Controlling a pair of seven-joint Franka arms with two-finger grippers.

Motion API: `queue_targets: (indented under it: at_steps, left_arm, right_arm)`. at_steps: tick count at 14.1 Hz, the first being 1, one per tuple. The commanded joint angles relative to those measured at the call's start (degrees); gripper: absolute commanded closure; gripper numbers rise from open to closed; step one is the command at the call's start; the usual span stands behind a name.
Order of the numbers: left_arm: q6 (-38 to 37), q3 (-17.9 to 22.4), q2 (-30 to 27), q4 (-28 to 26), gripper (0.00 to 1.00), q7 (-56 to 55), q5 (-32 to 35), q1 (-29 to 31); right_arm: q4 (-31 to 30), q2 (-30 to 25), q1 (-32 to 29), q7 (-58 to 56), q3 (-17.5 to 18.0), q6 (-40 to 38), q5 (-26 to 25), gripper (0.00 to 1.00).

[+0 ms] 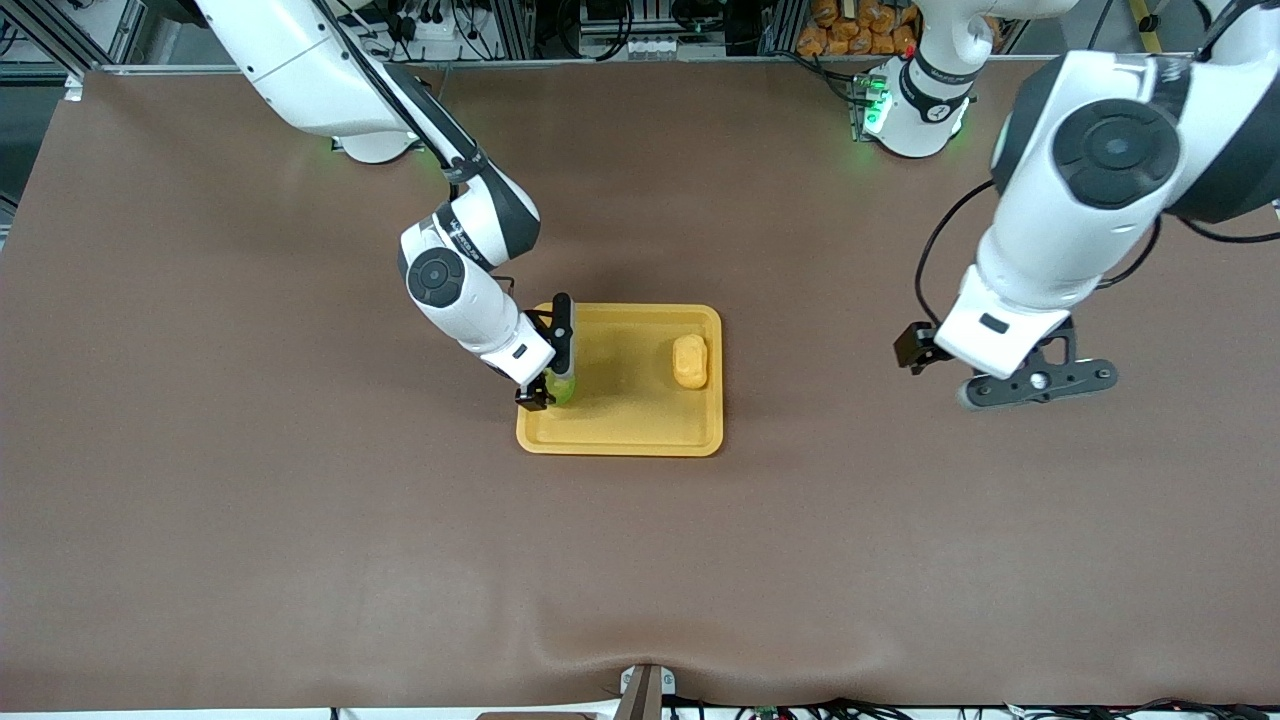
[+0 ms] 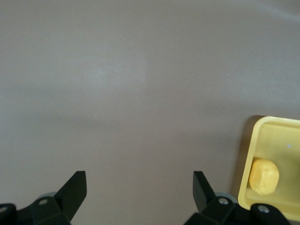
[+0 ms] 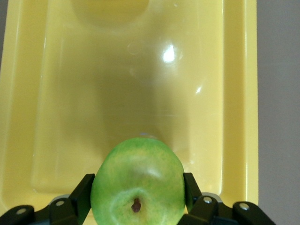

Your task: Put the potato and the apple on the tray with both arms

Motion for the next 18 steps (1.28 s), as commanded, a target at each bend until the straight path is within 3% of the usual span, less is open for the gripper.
queue_targets:
  at_steps: [1, 8, 11, 18]
  left_arm:
    - [-1.7, -0.6, -3.3, -1.5, 0.00, 5.9, -4.2, 4.3]
    - [-4.5, -0.6, -6.4, -1.9, 0.00, 15.0, -7.0, 10.1]
    - [-8.4, -0.5, -8.2, -2.0, 0.00, 17.7, -8.9, 11.8]
    - [-10.4, 6.4, -16.8, -8.4, 0.00, 23.3, -9.0, 8.0]
  right_arm:
    - [0.6, 0.4, 0.7, -0.5, -0.4, 0.5, 0.1, 0.00]
    - [0.3, -1.7, -0.3, -0.1, -0.5, -1.2, 0.1, 0.00]
    - [0.3, -3.8, -1.9, 2.2, -0.7, -6.9, 0.1, 0.00]
    - [0.5, -10.9, -3.2, 20.4, -3.0, -18.6, 0.0, 0.00]
